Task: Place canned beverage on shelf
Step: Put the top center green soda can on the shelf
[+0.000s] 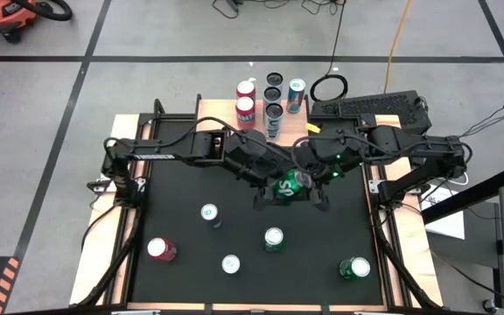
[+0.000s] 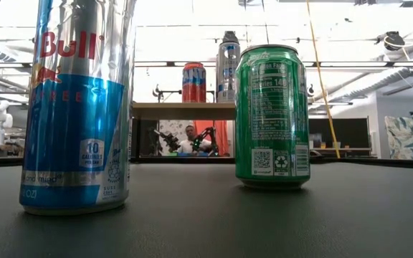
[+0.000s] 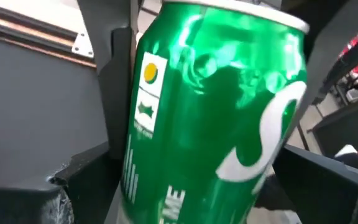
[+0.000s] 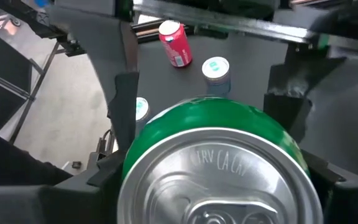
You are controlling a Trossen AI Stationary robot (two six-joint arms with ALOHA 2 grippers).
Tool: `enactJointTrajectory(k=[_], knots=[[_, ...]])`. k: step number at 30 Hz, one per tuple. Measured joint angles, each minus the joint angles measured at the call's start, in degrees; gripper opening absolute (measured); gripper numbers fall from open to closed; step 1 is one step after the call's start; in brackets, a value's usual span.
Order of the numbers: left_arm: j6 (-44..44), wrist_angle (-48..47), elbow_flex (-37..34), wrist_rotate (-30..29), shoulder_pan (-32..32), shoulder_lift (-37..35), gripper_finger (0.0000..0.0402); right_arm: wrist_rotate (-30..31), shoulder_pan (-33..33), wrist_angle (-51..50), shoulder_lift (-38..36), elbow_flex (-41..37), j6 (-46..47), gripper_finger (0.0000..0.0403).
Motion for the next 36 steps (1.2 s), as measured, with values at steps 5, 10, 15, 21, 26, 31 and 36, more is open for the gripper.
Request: enactJointTrajectory(k=[5,10,15,21,26,31,36], knots=[[0.0,1.9,0.0,-0.1,0.0,0.2,0.04,-0.4,-0.6,0.3,-0.1,0.0,-0.2,0.0279],[0.4,2.0,0.0,-0.6,0.0,0.2,0.0399,-1.3,-1.1,0.5,-0.1,0.0,-0.2,0.0279],[1.6,2.0,0.0,0.1,-0.1,0.2,0.0369,-1.7,-1.1,0.5,-0.1,0.0,-0.2,0.0279],[1.7,1.7,0.0,0.5,-0.2,0.2,0.0331,-2.7,-1.1,0.5,0.0,0.0,-0.2,0.0286],[2.0,1.7,0.0,0.6,-0.2,0.2,0.0327,-2.9,-1.1,0.5,0.0,0.0,-0.2,0.0287],[2.4,1.9,0.0,1.0,-0.2,0.1,0.0324,-3.3,-1.1,0.2,0.0,0.0,-0.1,0.0288],[2.0,2.4,0.0,1.7,-0.2,0.1,0.0324,-3.4,-1.2,-1.6,0.0,0.1,1.3,0.03]])
